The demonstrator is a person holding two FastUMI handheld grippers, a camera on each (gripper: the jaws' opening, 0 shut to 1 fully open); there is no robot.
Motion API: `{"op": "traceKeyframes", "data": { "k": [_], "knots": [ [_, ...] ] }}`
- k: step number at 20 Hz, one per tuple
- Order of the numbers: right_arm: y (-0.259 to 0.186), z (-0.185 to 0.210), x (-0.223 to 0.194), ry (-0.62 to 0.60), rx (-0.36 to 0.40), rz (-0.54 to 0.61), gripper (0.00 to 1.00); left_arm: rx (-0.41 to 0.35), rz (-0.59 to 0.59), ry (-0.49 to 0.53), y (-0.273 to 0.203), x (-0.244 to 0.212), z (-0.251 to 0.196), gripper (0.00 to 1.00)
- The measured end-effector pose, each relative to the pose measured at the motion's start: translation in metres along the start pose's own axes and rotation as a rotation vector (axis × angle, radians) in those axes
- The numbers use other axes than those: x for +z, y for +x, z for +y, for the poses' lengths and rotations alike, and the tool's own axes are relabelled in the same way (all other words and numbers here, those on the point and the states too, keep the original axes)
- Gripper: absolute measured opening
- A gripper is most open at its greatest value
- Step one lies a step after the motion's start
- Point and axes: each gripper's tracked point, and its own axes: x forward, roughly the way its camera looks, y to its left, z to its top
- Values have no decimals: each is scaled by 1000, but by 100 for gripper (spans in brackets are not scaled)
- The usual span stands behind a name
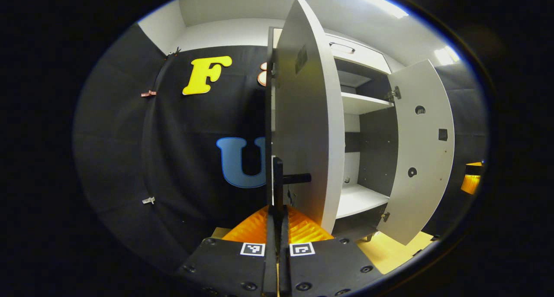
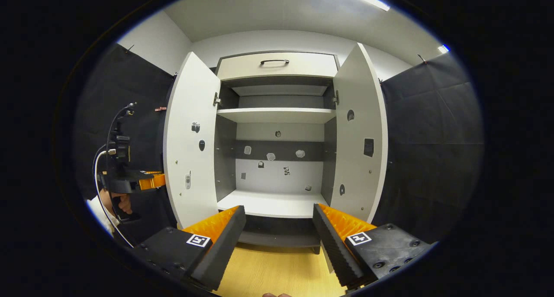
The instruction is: Open the right door of the double-door shoe cabinet with the right hand, and open the left door with the left hand.
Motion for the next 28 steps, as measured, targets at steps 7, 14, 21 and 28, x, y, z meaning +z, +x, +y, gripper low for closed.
{"op": "traceKeyframes", "data": {
  "k": [7, 14, 21, 28],
  "knots": [
    [11, 5, -1, 21, -13, 11, 98, 4, -16, 6, -1, 0, 11, 5],
    [7, 0, -3, 15, -20, 18, 98, 22, -34, -7, -10, 6, 8, 6],
    [1, -18, -6, 11, -34, 30, 98, 50, -31, -28, -48, 7, -3, 13],
    [-1, -31, -5, 26, -32, 31, 98, -33, -46, -39, -80, 18, -56, 57]
  ]
}}
